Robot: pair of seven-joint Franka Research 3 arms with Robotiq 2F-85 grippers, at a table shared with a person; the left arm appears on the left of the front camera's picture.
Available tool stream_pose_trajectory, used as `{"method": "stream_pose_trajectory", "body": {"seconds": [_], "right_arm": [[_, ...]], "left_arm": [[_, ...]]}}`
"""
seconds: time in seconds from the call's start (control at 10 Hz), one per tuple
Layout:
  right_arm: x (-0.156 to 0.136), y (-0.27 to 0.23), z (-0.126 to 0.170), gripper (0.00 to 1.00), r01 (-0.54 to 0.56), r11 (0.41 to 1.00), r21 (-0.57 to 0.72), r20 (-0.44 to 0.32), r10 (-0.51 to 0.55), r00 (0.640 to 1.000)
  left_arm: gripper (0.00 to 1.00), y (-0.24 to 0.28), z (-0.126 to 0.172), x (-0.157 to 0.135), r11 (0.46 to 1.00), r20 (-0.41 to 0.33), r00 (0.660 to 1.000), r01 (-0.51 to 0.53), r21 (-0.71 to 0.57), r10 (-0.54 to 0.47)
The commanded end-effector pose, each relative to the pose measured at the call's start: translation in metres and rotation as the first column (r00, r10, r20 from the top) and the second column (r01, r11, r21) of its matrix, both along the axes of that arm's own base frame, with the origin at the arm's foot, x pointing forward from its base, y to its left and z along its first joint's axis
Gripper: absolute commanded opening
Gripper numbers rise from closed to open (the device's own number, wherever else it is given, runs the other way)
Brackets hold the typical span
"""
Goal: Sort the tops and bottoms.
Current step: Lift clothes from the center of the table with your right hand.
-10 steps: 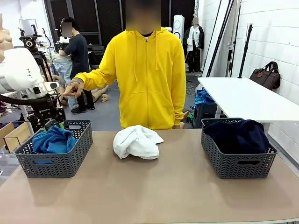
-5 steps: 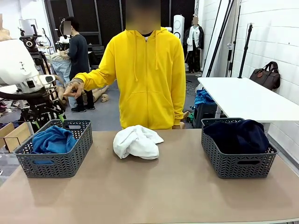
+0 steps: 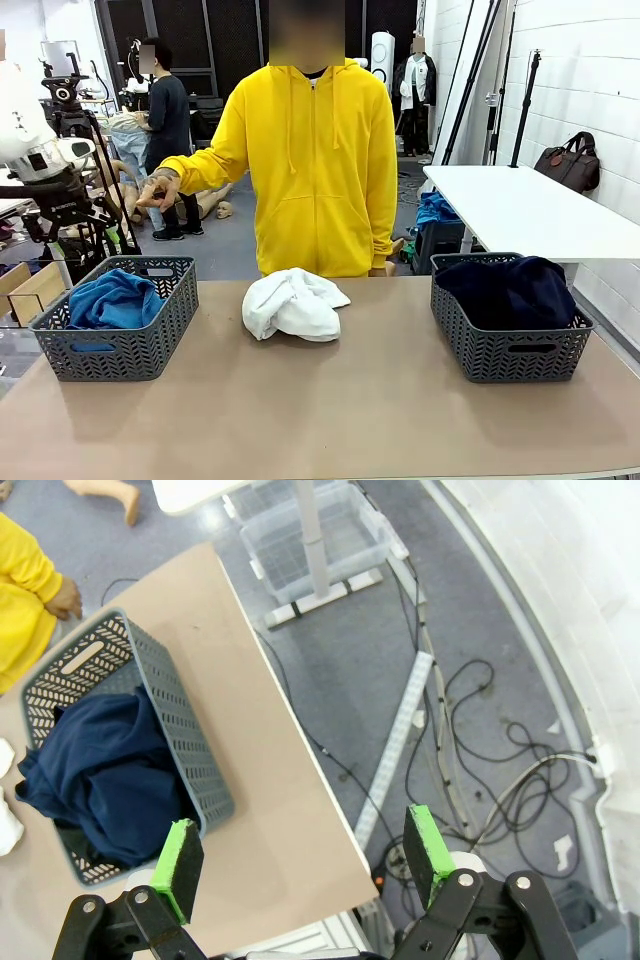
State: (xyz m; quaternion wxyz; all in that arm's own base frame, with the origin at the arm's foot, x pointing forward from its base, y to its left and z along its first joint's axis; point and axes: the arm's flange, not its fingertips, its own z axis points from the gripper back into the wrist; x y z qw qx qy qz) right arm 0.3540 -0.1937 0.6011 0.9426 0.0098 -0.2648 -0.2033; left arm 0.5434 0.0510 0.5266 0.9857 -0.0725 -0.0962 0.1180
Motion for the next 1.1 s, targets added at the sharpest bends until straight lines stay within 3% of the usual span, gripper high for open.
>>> {"method": "stream_pose_trajectory", "body": {"seconds": [0.0, 0.1, 0.6, 0.8, 0.9, 1.0], "right_arm": [[-0.001, 0.001, -0.001, 1.00, 0.001, 1.000, -0.006, -0.011, -0.001, 1.000], [-0.001, 0.001, -0.001, 1.00, 0.001, 1.000, -0.006, -0.011, -0.001, 1.000], [-0.001, 0.001, -0.001, 1.00, 0.001, 1.000, -0.006, -0.011, -0.001, 1.000], [0.000, 0.000, 0.000, 1.00, 0.000, 1.000, 0.000, 0.000, 0.000, 1.000], [0.012, 0.012, 0.028, 1.00, -0.001, 1.000, 0.016, 0.058, 0.001, 0.998], [0.027, 0.035, 0.059, 1.00, -0.072, 0.997, -0.002, 0.119, 0.071, 0.990]], "left_arm": [[1.00, -0.002, -0.003, -0.004, 0.996, 0.030, 0.996, 0.078, 0.037, -0.079], [1.00, 0.000, 0.000, 0.000, 1.000, 0.000, 1.000, 0.000, 0.000, 0.000], [1.00, 0.000, 0.000, 0.000, 1.000, 0.002, 1.000, 0.023, 0.006, -0.023], [1.00, 0.050, 0.021, 0.009, 0.998, 0.031, 0.997, 0.066, -0.008, -0.065], [1.00, 0.082, 0.036, 0.004, 0.999, 0.078, 0.997, 0.023, -0.041, -0.020], [1.00, 0.115, 0.049, -0.005, 0.997, 0.122, 0.992, -0.019, -0.071, 0.028]]}}
